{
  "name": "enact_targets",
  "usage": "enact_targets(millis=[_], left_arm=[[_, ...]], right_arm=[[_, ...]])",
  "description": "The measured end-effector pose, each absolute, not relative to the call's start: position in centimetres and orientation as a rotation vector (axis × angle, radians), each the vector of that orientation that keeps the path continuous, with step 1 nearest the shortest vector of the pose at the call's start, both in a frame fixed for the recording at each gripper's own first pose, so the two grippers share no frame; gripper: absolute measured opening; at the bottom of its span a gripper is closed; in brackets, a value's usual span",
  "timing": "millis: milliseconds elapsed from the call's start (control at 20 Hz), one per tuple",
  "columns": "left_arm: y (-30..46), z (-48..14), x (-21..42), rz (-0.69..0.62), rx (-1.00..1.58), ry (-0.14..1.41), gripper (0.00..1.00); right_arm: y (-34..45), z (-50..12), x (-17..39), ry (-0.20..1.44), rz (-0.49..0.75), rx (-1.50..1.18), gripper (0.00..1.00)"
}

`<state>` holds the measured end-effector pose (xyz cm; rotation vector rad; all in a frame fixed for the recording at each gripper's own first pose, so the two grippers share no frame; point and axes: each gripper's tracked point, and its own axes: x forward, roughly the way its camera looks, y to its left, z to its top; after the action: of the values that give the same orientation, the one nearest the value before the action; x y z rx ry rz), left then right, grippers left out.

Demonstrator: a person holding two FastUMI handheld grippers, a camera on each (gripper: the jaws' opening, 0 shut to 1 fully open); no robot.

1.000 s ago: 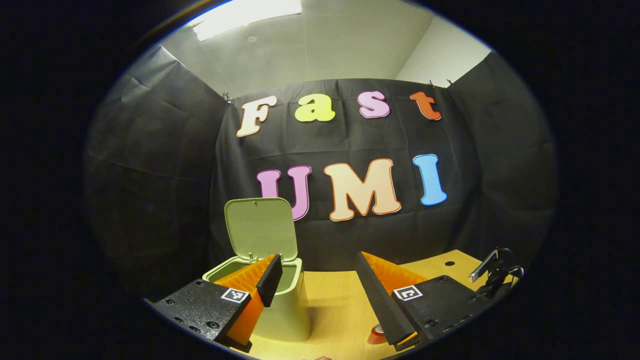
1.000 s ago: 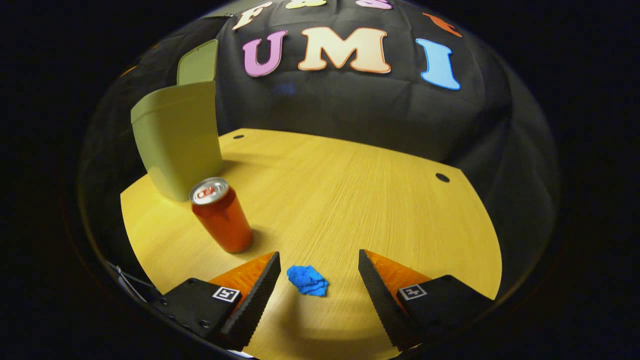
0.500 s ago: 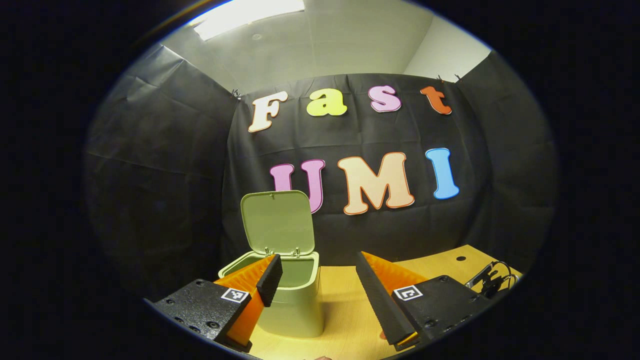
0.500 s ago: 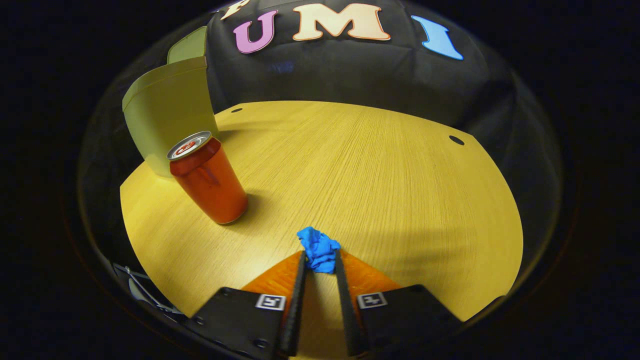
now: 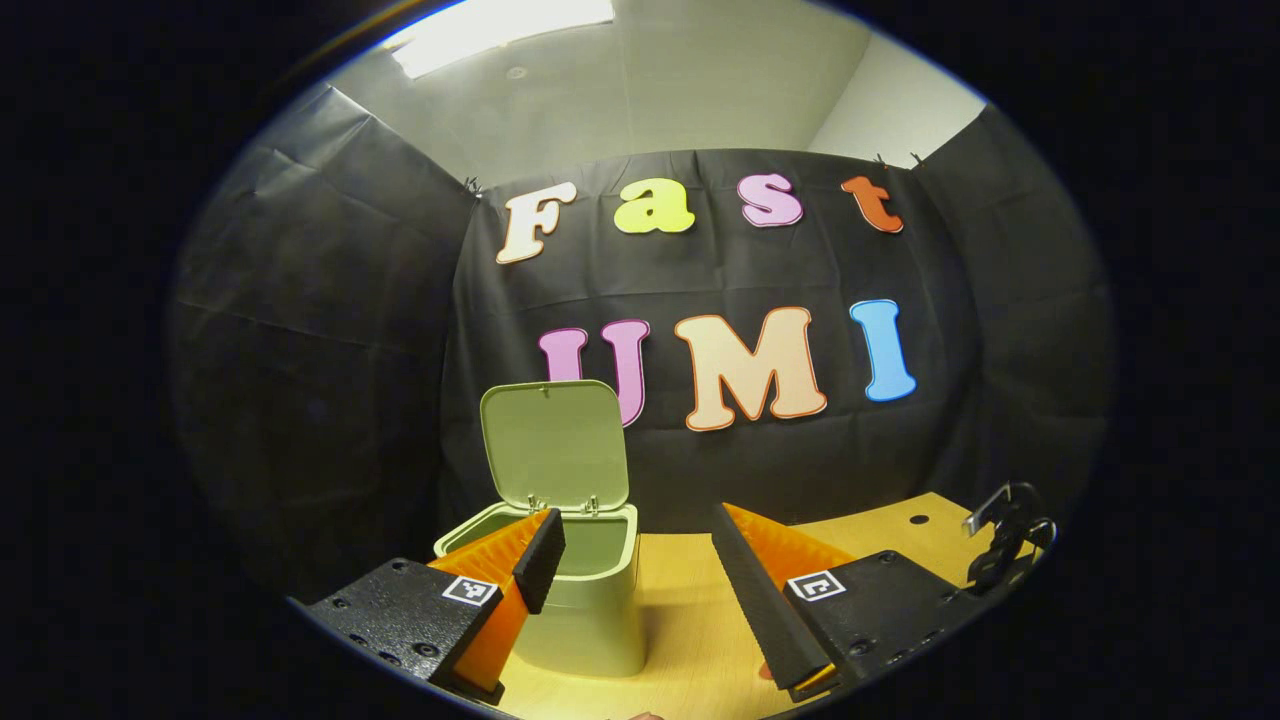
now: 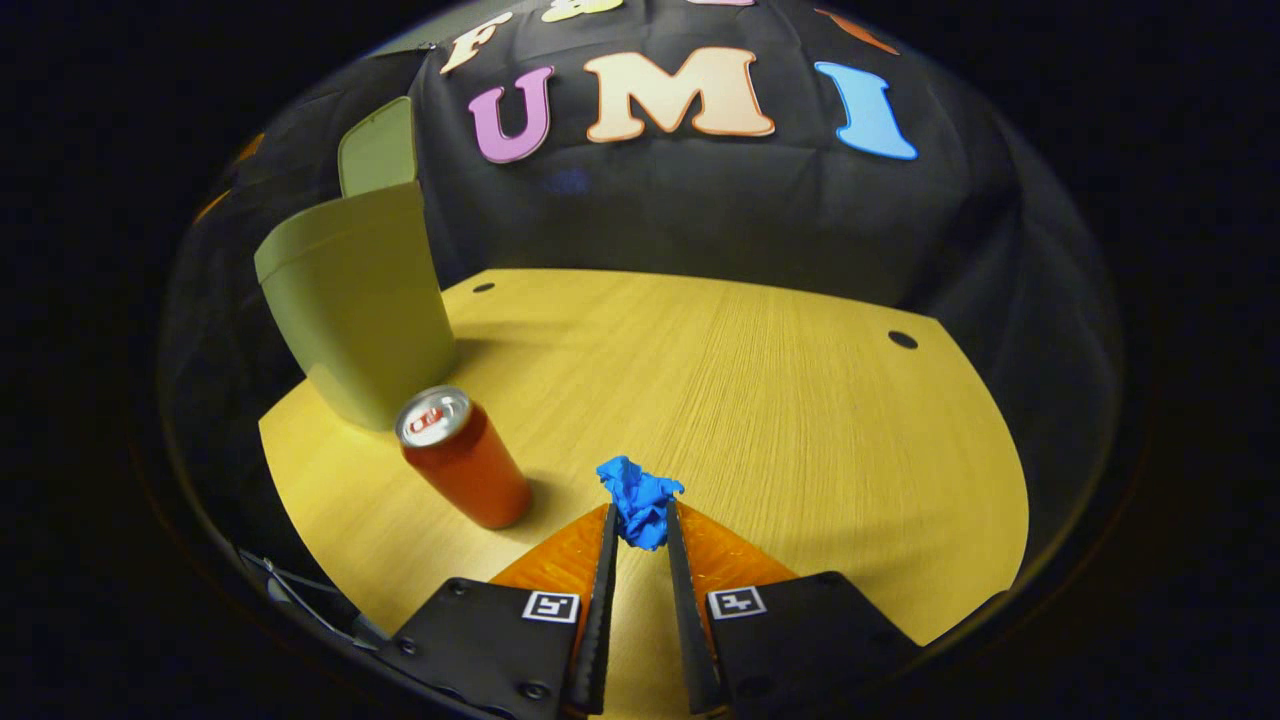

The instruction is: Press the lid of the desktop garbage bin to open it, pick up the crumpled paper on the desktop and throw it into the bin, then pick up the pop can on the desktop and drop it into the bin, and finally close the garbage bin lid.

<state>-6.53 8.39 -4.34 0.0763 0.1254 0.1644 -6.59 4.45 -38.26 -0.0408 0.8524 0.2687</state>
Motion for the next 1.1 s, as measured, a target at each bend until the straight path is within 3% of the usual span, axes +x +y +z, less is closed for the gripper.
enact_targets(millis=[700,1100], left_arm=[[12.8,-4.8,-7.7,0.199,0.054,0.123,0.89],[16.7,-5.1,-8.3,0.219,0.058,0.127,0.89]], right_arm=[[12.9,-18.4,2.8,0.399,0.358,0.023,0.32],[20.5,-13.5,3.9,0.292,0.456,0.04,0.3]])
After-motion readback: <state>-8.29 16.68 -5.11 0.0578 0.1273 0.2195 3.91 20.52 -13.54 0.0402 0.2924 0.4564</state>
